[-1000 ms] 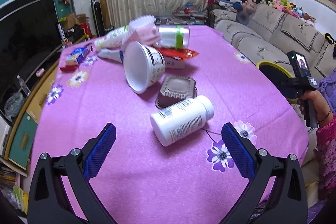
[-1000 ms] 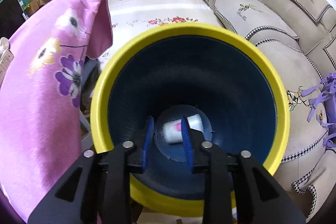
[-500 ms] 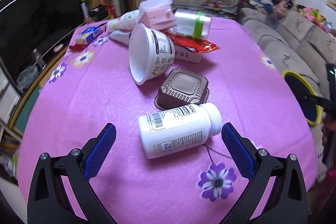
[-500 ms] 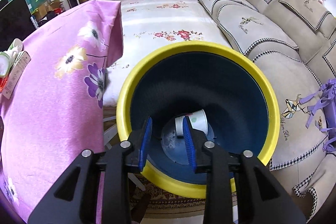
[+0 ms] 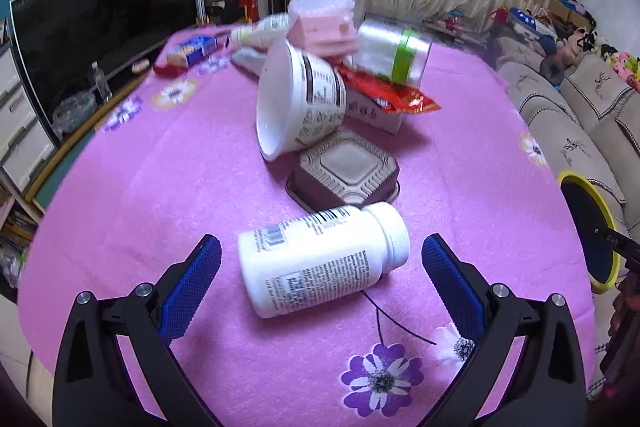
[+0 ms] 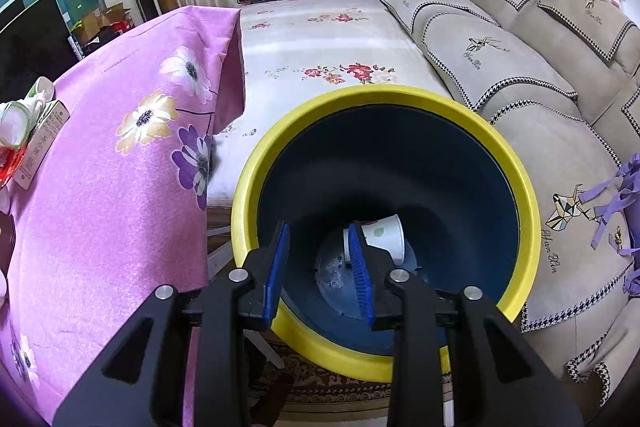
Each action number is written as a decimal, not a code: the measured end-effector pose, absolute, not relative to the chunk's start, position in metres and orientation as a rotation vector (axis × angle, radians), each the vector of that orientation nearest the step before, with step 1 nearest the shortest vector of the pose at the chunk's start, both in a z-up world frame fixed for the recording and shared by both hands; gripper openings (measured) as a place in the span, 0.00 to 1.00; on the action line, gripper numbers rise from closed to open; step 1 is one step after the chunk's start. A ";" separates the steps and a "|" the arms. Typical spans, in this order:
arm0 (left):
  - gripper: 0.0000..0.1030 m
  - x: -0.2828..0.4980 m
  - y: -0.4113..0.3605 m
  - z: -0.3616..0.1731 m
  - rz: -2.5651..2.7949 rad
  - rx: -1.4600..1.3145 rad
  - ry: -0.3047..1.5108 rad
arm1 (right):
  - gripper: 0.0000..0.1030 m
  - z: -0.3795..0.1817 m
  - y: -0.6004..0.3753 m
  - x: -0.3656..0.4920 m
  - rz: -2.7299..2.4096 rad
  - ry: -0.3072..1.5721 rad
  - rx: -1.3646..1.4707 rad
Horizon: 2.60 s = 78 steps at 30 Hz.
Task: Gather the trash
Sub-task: 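Grasp the white pill bottle with the left gripper, then carry the pill bottle over the bin and open the left gripper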
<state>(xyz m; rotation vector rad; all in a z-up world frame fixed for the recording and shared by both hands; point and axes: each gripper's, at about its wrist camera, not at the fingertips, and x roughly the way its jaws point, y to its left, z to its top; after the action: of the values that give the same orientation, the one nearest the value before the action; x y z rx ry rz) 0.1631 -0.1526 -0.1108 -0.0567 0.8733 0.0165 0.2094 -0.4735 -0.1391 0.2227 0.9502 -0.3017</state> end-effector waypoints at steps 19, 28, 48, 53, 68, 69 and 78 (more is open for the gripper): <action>0.87 0.170 -0.133 -0.127 -0.009 -0.043 0.920 | 0.29 -0.143 -0.485 0.198 -0.293 0.932 0.259; 0.87 0.143 -0.181 -0.092 -0.227 0.059 0.844 | 0.29 -0.130 -0.481 0.181 -0.309 0.899 0.235; 0.87 0.182 -0.499 -0.093 -0.831 0.332 0.865 | 0.29 -0.107 -0.558 0.043 -0.558 0.822 0.275; 0.87 0.211 -0.552 -0.138 -0.817 0.401 1.002 | 0.29 -0.123 -0.574 0.030 -0.589 0.845 0.321; 0.88 0.230 -0.582 -0.188 -0.810 0.446 1.202 | 0.29 -0.143 -0.579 0.027 -0.574 0.868 0.372; 0.88 0.231 -0.577 -0.187 -0.824 0.430 1.215 | 0.29 -0.141 -0.577 0.026 -0.573 0.866 0.371; 0.91 0.219 -0.552 -0.153 -0.887 0.395 1.189 | 0.29 -0.129 -0.563 0.024 -0.562 0.849 0.356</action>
<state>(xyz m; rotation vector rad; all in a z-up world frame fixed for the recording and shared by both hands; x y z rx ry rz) 0.2185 -0.5520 -0.1531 0.3951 1.1888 -0.8870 0.0238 -0.5632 -0.1286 0.3563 0.8486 -0.5615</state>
